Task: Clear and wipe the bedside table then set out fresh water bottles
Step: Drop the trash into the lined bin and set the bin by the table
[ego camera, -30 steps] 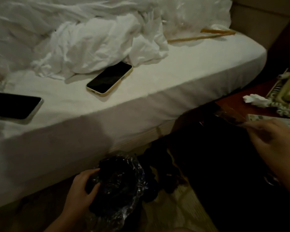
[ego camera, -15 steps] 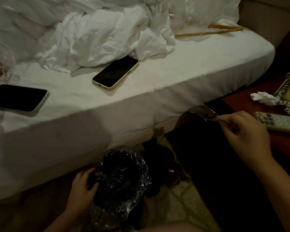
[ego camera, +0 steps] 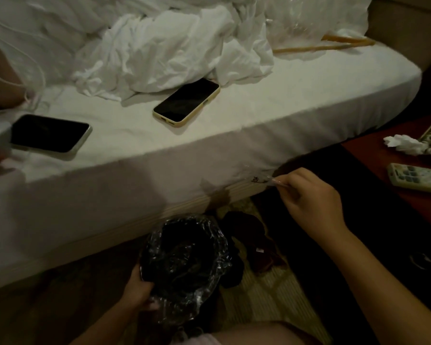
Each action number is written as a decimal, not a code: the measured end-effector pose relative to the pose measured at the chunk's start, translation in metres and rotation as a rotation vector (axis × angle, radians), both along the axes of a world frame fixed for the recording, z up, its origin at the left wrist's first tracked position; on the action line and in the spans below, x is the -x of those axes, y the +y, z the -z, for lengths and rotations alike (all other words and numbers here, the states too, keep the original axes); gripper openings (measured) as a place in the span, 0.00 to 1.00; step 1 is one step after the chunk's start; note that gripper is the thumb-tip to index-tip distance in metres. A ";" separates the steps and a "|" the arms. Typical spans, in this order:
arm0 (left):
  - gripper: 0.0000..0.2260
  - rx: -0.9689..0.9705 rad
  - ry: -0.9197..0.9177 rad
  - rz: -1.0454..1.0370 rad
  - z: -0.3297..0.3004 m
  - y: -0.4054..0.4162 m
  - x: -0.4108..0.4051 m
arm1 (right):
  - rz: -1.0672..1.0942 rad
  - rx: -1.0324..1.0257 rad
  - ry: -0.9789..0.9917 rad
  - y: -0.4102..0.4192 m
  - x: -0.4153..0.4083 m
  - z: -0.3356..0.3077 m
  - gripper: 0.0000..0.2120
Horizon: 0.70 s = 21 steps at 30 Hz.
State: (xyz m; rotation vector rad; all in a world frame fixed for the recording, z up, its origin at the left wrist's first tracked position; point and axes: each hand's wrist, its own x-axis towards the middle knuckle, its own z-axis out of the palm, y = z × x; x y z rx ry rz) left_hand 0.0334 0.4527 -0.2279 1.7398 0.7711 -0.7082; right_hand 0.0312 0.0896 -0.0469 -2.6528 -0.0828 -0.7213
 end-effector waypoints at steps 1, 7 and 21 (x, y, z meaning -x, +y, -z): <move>0.35 0.009 0.001 -0.002 0.000 -0.001 0.002 | -0.005 -0.008 -0.006 0.002 0.001 0.000 0.06; 0.32 0.046 -0.040 -0.019 -0.013 -0.009 0.002 | -0.009 -0.018 -0.018 0.011 0.006 0.003 0.05; 0.33 0.214 -0.190 0.234 -0.136 -0.085 -0.029 | 0.110 0.031 -0.047 -0.001 0.020 -0.023 0.05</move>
